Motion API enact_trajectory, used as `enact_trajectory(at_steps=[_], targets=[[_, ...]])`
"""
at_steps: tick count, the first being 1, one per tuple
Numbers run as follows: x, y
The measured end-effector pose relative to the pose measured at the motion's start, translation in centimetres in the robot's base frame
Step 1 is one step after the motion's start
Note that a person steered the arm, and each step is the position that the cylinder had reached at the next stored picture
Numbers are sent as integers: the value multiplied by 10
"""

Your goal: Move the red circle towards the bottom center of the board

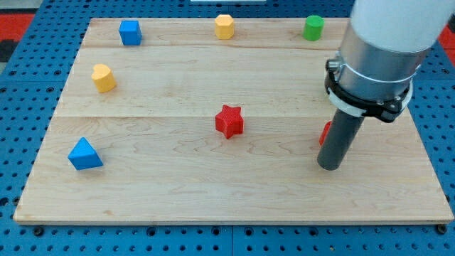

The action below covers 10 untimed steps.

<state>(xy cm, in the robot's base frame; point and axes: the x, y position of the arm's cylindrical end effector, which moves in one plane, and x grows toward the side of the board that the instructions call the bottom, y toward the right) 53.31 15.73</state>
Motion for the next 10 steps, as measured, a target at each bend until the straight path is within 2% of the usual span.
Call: enact_trajectory(at_steps=[1, 2, 3, 4, 5, 6, 7, 8, 9, 10], targets=[[-23, 81], [-63, 53], [-18, 16], [7, -30], [-18, 52], [-66, 33], [-32, -66], [-4, -113], [-40, -99], [-24, -28]])
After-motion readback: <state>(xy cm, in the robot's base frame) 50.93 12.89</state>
